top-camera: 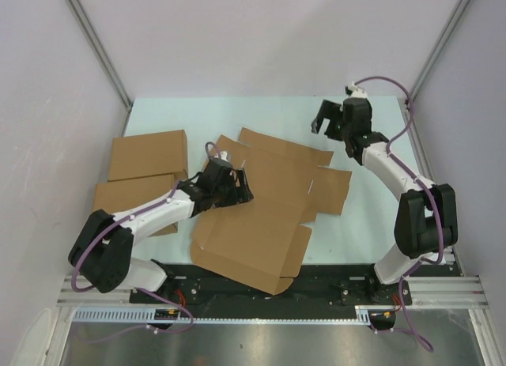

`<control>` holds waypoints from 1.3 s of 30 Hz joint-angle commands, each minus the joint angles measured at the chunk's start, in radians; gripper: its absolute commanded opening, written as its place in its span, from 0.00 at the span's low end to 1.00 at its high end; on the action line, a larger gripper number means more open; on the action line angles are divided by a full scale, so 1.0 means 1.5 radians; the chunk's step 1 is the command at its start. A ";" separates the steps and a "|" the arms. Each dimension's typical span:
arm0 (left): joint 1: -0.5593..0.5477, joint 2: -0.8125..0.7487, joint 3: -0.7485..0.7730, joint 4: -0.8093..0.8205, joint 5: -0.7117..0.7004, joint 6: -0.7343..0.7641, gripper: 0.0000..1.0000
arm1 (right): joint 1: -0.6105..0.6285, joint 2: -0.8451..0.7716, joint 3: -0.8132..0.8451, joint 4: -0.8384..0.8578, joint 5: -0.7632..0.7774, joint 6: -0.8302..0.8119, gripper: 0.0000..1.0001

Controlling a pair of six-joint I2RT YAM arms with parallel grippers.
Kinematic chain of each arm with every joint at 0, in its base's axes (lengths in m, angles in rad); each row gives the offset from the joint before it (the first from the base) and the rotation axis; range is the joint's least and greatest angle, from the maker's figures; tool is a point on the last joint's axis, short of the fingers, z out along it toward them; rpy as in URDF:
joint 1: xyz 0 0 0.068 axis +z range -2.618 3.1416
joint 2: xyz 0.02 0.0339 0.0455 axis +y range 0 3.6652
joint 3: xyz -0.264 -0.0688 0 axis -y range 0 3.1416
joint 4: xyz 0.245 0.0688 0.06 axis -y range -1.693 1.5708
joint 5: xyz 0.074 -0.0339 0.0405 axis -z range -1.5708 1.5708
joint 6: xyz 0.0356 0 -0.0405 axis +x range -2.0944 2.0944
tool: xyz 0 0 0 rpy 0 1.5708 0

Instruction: Fold the paper box

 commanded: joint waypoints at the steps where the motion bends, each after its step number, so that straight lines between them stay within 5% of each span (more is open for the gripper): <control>1: 0.020 0.006 0.027 -0.013 -0.002 0.004 0.84 | 0.005 0.060 0.087 0.058 -0.155 -0.052 0.97; 6: 0.061 -0.070 -0.010 -0.047 -0.021 0.008 0.84 | -0.006 0.207 0.206 0.081 -0.301 -0.076 0.96; 12: 0.156 -0.133 -0.042 -0.064 -0.033 0.010 0.83 | 0.034 0.338 0.373 -0.056 -0.265 -0.155 0.97; 21: 0.216 -0.056 0.109 -0.011 -0.022 0.003 0.86 | 0.102 0.235 0.207 0.044 -0.104 -0.062 0.91; 24: 0.218 0.007 0.168 0.046 0.022 0.015 0.89 | 0.103 0.231 0.148 0.049 -0.141 -0.018 0.81; 27: 0.217 0.080 0.218 0.095 0.044 0.025 1.00 | 0.112 0.242 0.108 0.035 -0.149 -0.010 0.60; 33: 0.220 0.199 0.305 0.160 0.077 0.037 1.00 | 0.128 0.241 0.055 0.061 -0.149 0.012 0.20; 36: 0.221 0.286 0.382 0.158 0.109 0.057 0.85 | 0.134 0.256 0.053 0.050 -0.148 0.016 0.00; 39: 0.226 0.358 0.464 0.143 0.128 0.072 0.72 | 0.138 0.263 0.046 0.045 -0.146 0.017 0.00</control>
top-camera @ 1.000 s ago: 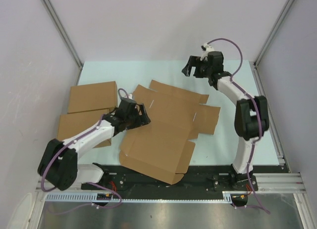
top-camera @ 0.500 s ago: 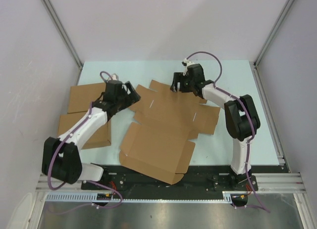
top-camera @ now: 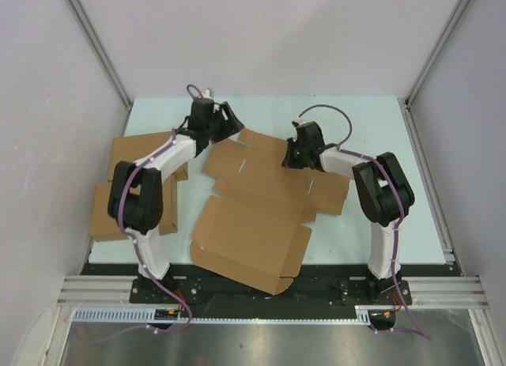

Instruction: Fold the paper box

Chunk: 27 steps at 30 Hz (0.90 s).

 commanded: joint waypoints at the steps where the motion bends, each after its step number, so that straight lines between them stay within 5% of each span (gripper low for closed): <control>1: 0.011 0.084 0.138 0.015 0.036 0.041 0.70 | 0.010 0.011 -0.005 0.012 0.010 0.007 0.00; 9: 0.014 0.248 0.305 -0.078 0.017 0.076 0.69 | 0.011 0.016 -0.027 0.014 0.027 0.002 0.00; 16: 0.032 0.286 0.308 -0.068 0.007 0.037 0.61 | 0.011 0.035 -0.032 0.035 0.025 0.015 0.00; 27: 0.055 0.253 0.243 0.013 0.034 -0.001 0.61 | -0.065 0.058 -0.017 0.284 -0.078 0.174 0.00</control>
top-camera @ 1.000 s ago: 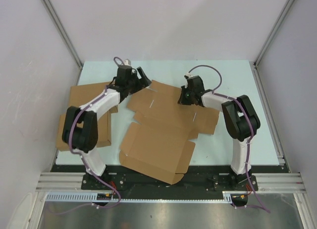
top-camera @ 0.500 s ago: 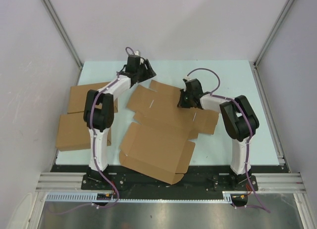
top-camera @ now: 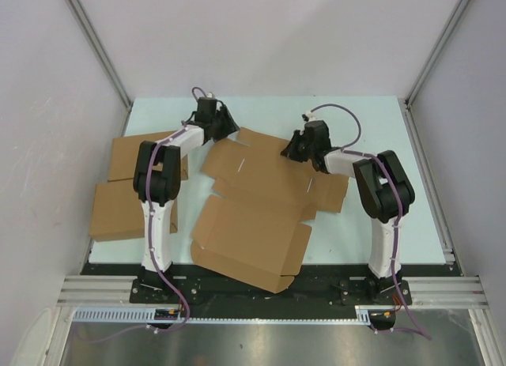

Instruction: Fold the paper box

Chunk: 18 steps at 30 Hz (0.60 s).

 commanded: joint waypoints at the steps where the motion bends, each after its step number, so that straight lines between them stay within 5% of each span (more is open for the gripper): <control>1: 0.010 -0.036 0.002 0.039 0.021 -0.024 0.61 | -0.053 0.053 0.024 0.128 -0.071 0.097 0.00; 10: 0.018 0.001 0.015 0.112 0.146 -0.054 0.71 | -0.084 0.147 0.059 0.162 -0.144 0.152 0.00; 18: 0.018 0.042 0.080 0.015 0.146 0.000 0.70 | -0.080 0.151 0.061 0.132 -0.148 0.139 0.00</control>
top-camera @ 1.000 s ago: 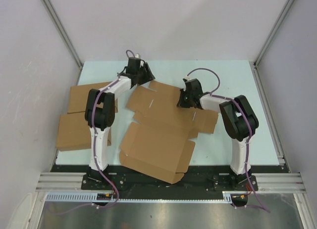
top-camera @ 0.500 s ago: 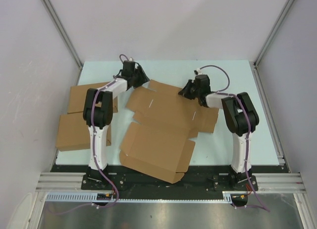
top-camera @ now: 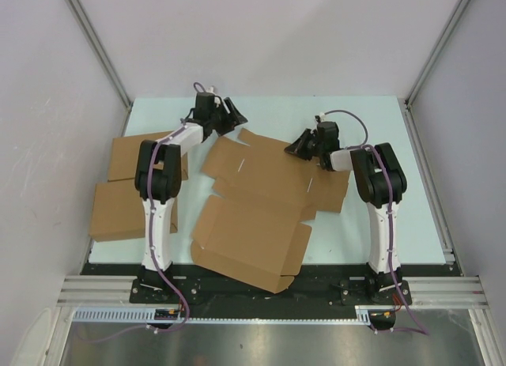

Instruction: Fold the paper box

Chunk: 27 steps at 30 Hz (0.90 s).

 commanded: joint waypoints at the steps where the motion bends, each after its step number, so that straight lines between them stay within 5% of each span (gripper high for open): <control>1: 0.003 0.022 0.049 -0.050 0.017 0.040 0.70 | 0.008 0.011 0.014 -0.029 -0.010 -0.009 0.00; 10: -0.010 0.057 0.099 -0.136 0.002 0.078 0.50 | 0.014 0.004 0.014 -0.042 0.000 -0.021 0.00; 19: -0.046 0.035 0.092 -0.113 -0.007 0.122 0.25 | 0.014 0.002 0.014 -0.062 0.005 -0.035 0.00; 23: -0.063 -0.018 0.002 -0.018 -0.005 0.141 0.11 | 0.015 -0.009 0.014 -0.075 0.011 -0.044 0.00; 27: -0.091 -0.067 -0.050 0.046 0.026 0.176 0.10 | 0.014 -0.013 0.014 -0.079 0.017 -0.044 0.00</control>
